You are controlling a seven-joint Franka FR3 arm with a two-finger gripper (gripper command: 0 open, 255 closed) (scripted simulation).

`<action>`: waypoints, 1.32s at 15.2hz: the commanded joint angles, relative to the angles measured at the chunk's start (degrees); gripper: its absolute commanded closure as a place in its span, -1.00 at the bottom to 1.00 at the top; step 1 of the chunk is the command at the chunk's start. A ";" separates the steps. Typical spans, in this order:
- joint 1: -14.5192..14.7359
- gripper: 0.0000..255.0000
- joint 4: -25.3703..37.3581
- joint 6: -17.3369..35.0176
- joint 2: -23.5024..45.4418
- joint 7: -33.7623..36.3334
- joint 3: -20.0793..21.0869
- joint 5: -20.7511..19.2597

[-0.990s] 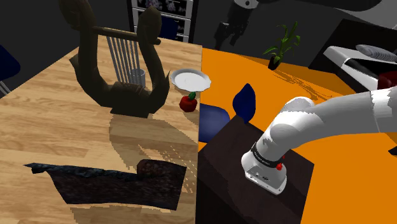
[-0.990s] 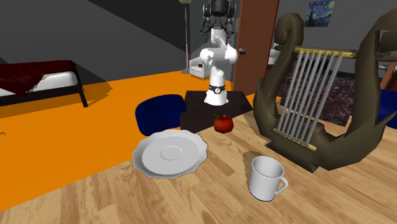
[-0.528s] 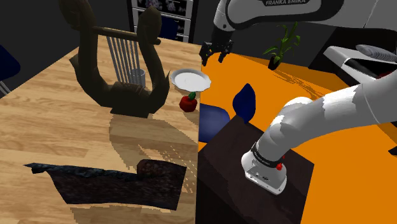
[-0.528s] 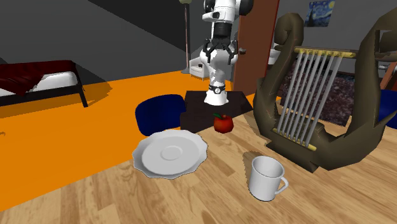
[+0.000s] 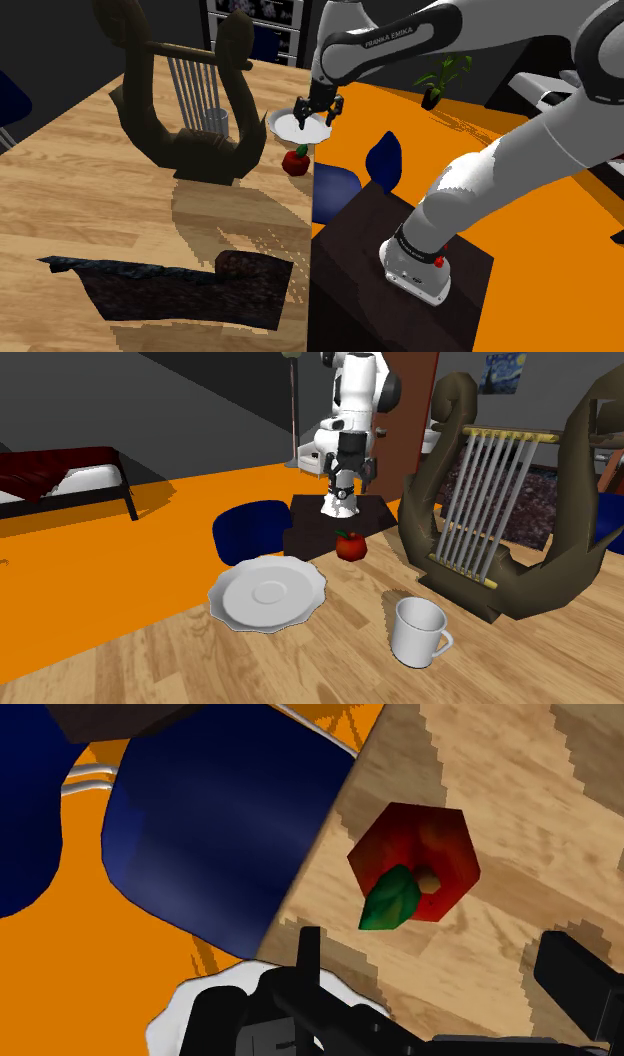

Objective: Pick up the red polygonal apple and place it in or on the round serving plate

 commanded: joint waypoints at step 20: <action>-0.40 -1.00 -0.87 15.01 17.07 8.01 1.24 1.49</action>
